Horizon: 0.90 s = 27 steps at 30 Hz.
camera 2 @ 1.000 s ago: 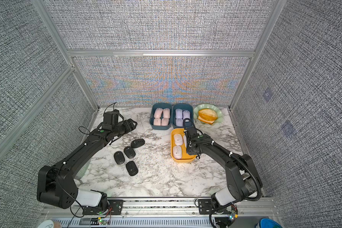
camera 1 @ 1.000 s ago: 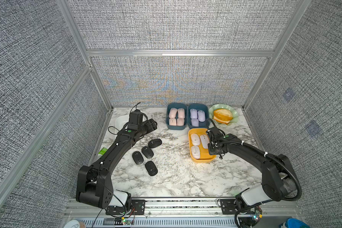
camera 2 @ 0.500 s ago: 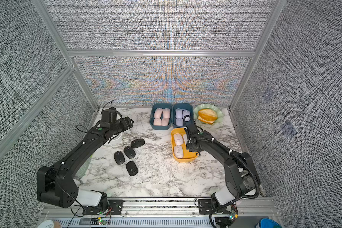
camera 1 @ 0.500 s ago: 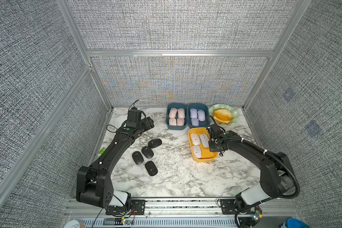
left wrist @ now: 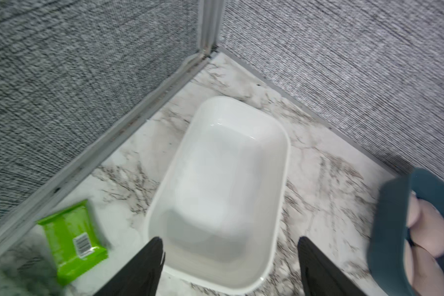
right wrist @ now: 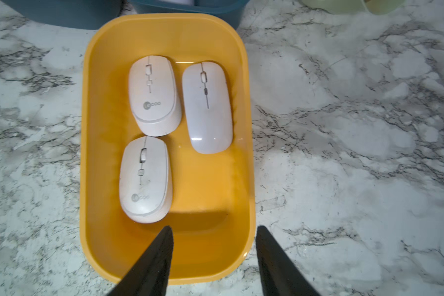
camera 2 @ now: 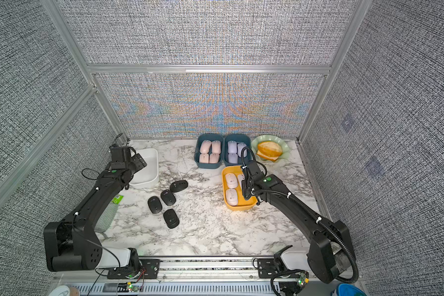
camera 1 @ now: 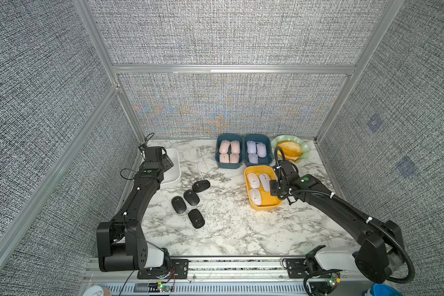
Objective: Place the mice by color into the storage box
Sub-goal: Pick up the storage box at the center of the board.
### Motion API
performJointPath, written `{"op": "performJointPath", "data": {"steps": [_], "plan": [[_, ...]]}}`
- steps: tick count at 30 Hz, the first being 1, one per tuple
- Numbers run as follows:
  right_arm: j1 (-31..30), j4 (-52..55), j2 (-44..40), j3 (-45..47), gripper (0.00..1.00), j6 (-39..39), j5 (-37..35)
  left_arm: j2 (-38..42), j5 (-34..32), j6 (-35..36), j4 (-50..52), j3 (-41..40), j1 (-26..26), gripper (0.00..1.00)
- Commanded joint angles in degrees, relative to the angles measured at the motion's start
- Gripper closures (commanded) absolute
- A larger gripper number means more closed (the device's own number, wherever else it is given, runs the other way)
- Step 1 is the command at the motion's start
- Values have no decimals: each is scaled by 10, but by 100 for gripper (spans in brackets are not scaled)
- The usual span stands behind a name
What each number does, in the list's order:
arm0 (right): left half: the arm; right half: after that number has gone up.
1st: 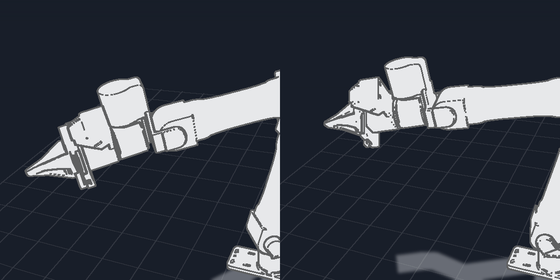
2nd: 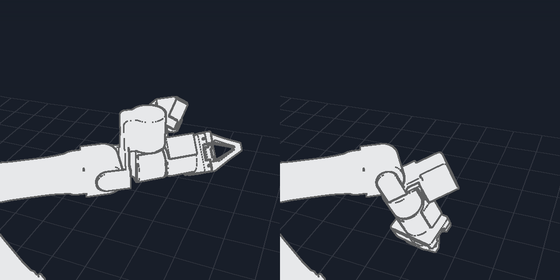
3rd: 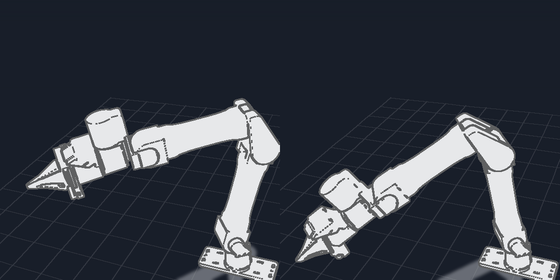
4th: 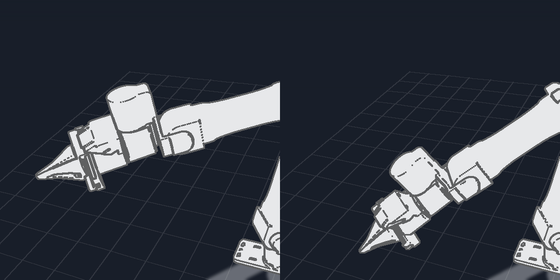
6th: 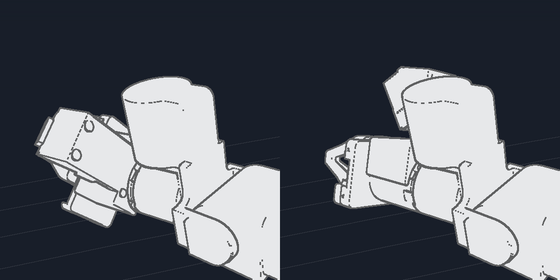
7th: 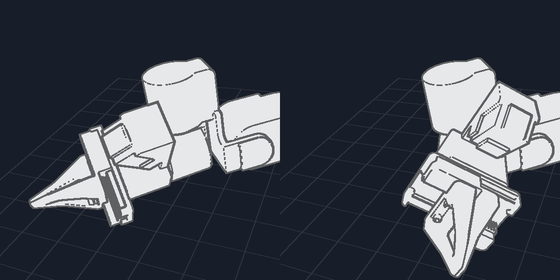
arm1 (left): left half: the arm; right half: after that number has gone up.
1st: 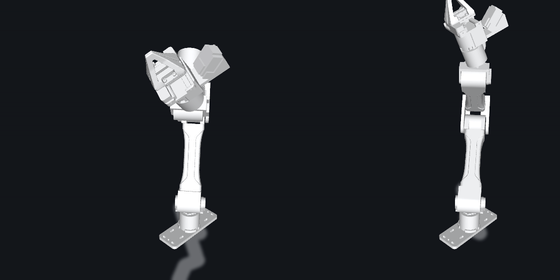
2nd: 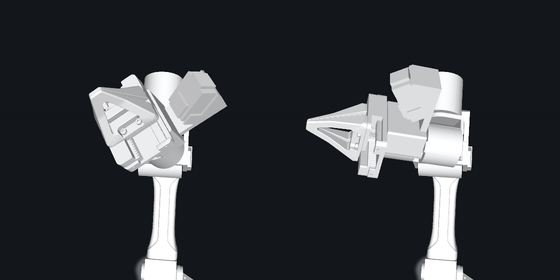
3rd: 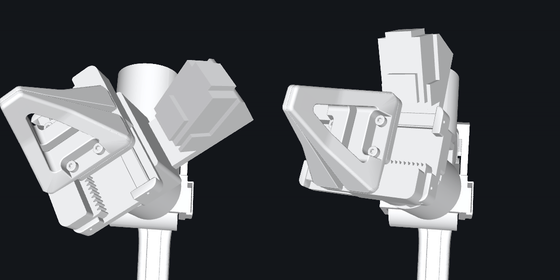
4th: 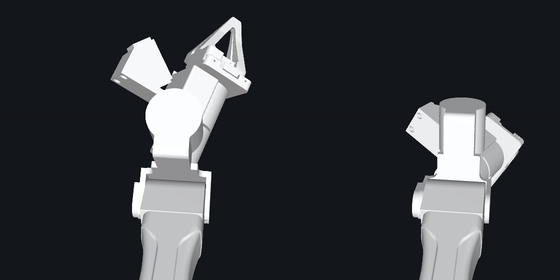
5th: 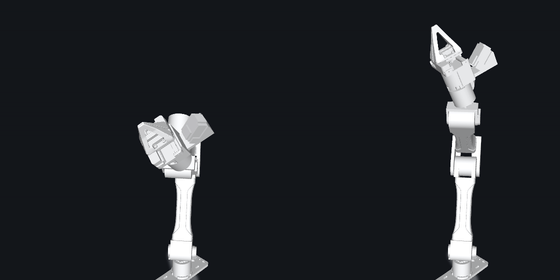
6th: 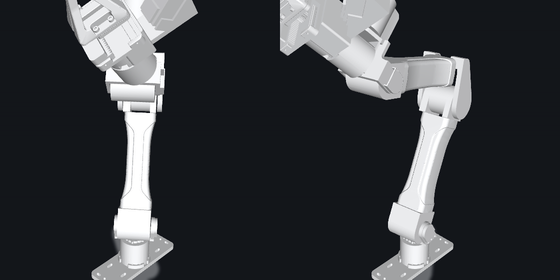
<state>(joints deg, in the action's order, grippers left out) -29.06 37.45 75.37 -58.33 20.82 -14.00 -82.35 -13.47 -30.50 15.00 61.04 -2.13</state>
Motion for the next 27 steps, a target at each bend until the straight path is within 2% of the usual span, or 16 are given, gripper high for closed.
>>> {"op": "performJointPath", "data": {"steps": [1,4,7,10,13,16,25,27], "plan": [[-8,-35,-7,12,40,-5,28,-41,4,35,13,24,-42,16],[-10,-46,-9,21,40,-10,34,-90,40,61,23,44,-81,17],[-11,-57,-15,32,40,-14,38,-150,120,82,49,81,-111,21],[-11,-63,-18,37,40,-16,44,-228,113,103,122,156,-117,24],[-12,-66,-22,41,39,-17,47,-271,117,113,116,161,-127,29],[-12,-75,-25,48,39,-17,49,-295,150,122,111,167,-133,41],[-12,-77,-2,48,40,-15,49,-295,168,120,115,181,-133,82],[-14,-76,0,46,40,-15,48,-292,172,116,120,186,-133,86]]}}
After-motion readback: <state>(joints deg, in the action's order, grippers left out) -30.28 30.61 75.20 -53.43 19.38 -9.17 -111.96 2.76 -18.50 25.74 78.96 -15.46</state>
